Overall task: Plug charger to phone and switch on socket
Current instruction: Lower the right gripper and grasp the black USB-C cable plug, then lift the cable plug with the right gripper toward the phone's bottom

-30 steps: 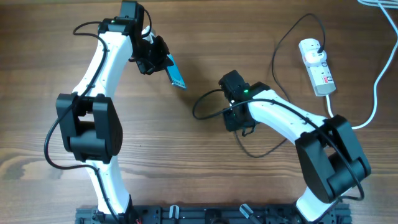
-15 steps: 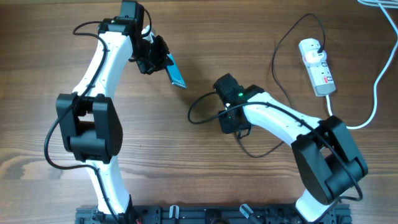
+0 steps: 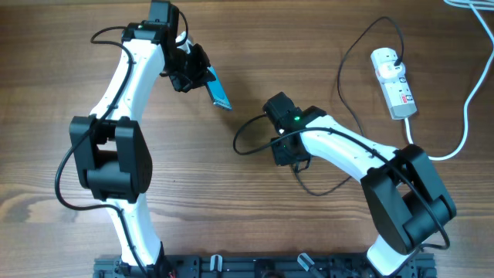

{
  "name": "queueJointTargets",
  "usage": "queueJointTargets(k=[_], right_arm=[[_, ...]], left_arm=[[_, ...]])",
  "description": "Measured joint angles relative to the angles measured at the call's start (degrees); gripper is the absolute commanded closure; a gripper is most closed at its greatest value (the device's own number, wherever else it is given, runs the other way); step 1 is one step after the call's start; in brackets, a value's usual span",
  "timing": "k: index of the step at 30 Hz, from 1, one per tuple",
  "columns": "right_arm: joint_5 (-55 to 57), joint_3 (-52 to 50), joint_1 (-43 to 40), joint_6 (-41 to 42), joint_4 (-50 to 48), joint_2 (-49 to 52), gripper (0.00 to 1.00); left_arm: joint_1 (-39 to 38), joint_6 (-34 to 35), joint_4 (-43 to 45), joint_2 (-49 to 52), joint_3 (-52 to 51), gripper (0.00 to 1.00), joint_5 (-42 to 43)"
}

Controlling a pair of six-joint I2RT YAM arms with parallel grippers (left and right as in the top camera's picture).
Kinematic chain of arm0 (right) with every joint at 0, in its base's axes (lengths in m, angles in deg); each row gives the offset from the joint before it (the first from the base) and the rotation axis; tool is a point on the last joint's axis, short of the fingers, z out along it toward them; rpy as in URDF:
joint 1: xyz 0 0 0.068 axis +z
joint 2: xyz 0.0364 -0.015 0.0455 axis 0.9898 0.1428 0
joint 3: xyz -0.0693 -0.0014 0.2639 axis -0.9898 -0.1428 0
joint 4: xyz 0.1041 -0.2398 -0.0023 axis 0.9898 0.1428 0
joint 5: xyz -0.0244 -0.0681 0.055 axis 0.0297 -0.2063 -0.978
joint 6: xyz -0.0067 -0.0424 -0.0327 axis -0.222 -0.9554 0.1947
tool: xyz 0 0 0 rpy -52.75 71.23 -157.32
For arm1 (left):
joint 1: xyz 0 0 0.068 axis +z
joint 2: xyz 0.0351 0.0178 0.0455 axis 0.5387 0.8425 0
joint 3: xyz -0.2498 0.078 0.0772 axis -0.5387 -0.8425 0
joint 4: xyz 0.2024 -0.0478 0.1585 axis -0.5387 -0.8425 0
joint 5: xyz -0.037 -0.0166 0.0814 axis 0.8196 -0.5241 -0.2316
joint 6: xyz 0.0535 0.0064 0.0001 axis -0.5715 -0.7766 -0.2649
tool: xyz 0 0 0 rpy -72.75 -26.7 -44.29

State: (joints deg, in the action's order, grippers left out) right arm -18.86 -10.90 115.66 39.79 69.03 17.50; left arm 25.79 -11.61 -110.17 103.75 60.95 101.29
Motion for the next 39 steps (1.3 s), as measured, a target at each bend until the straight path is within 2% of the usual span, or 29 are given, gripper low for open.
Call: queueJointTargets(k=[14,18,29,36,39], right_arm=[[0.2,-1.9,0.0,0.0,-2.6,-0.1,0.72],[0.3,-1.9,0.0,-0.2,-2.8,-0.1,0.8],[0.4,-1.9,0.0,-0.5,-3.0,-0.1,0.81],[0.4,-1.9,0.0,-0.5,-3.0,-0.1,0.89],[0.4,-1.9,0.0,-0.5,-3.0,-0.1,0.9]], left_arm=[[0.0,0.0,0.4,0.0,0.0,0.96,0.2],[0.0,0.0,0.5,0.0,0.0,0.96,0.2],[0.0,0.0,0.5,0.0,0.0,0.96,0.2],[0.0,0.0,0.5,0.0,0.0,0.96,0.2],[0.0,0.0,0.5,0.0,0.0,0.96,0.2]])
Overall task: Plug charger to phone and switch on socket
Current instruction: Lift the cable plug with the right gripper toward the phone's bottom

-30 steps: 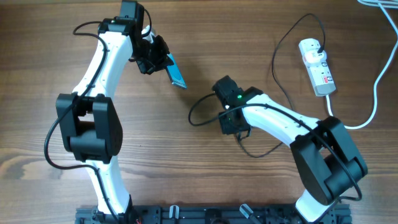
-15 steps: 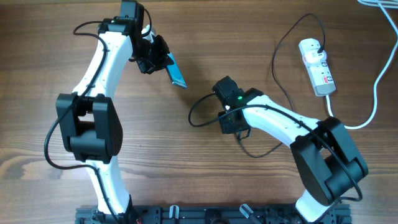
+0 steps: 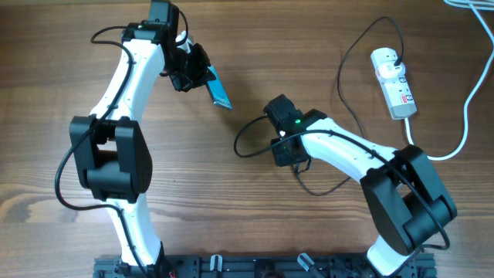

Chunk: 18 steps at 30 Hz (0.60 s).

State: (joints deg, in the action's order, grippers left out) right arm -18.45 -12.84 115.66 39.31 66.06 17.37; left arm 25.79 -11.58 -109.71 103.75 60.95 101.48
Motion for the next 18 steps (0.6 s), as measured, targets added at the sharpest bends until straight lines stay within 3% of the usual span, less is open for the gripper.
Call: queueJointTargets(k=[8,18], right_arm=[[0.0,0.0,0.0,0.0,0.0,0.0,0.96],[-0.7,0.4,0.0,0.5,0.3,0.0,0.96]], left_arm=[[0.0,0.0,0.0,0.0,0.0,0.96,0.3],[0.0,-0.2,1.5,0.0,0.0,0.96,4.8]])
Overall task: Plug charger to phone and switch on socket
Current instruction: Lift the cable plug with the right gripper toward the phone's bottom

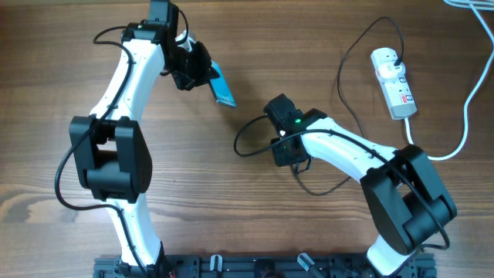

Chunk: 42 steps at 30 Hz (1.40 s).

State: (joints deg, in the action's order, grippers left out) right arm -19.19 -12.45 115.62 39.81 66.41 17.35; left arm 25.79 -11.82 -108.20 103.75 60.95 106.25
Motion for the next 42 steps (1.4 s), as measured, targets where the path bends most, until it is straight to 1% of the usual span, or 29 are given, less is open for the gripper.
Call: queueJointTargets(k=[3,6,14,17,25,32,37,42], right_arm=[[-1.2,0.6,0.0,0.0,0.2,-0.4,0.96],[-2.6,1.3,0.0,0.0,1.2,-3.7,0.96],[-6.6,3.7,0.0,-0.3,3.1,-23.7,0.96],[-8.4,4.0,0.0,-0.3,3.3,-28.5,0.96],[-11.0,4.0,0.0,0.4,3.6,-30.0,0.96],[-11.8,4.0,0.0,2.2,3.6,-30.0,0.96],[-12.0,4.0,0.0,3.5,2.9,-30.0,0.96],[-12.0,4.0,0.0,5.4,1.2,-29.9,0.96]], left_arm=[[0.0,-1.8,2.2,0.0,0.0,0.96,5.6],[0.0,-3.7,4.3,0.0,0.0,0.96,10.8],[0.0,-8.7,9.6,0.0,0.0,0.96,26.5],[-0.2,-9.6,10.1,0.0,0.0,0.96,30.3],[-3.0,-10.3,12.7,0.0,0.0,0.96,35.0],[-6.0,-10.3,16.3,0.0,0.0,0.96,35.8],[-6.5,-10.3,17.9,0.0,0.0,0.96,35.9],[-6.5,-9.2,21.8,0.0,0.0,0.96,37.5]])
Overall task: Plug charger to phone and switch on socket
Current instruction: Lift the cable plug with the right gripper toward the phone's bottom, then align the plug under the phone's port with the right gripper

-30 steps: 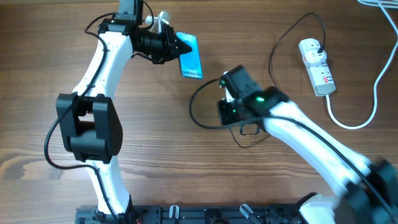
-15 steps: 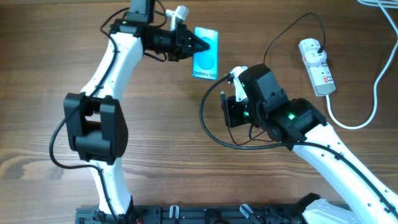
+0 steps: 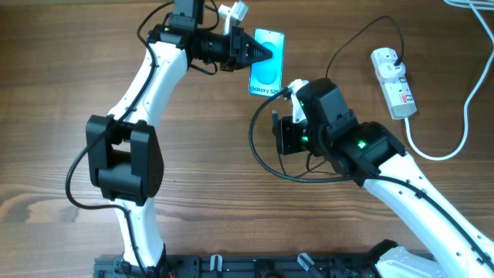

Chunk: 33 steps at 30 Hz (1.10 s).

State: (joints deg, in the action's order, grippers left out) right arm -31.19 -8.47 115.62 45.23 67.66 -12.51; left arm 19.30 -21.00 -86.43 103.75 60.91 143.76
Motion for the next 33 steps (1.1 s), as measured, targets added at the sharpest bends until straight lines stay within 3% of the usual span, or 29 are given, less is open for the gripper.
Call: queueJointTargets(k=[33], right_arm=[[-1.1,0.0,0.0,5.1,-5.2,4.0,0.96]], left_arm=[[-2.2,1.6,2.7,0.0,0.0,0.96,1.8]])
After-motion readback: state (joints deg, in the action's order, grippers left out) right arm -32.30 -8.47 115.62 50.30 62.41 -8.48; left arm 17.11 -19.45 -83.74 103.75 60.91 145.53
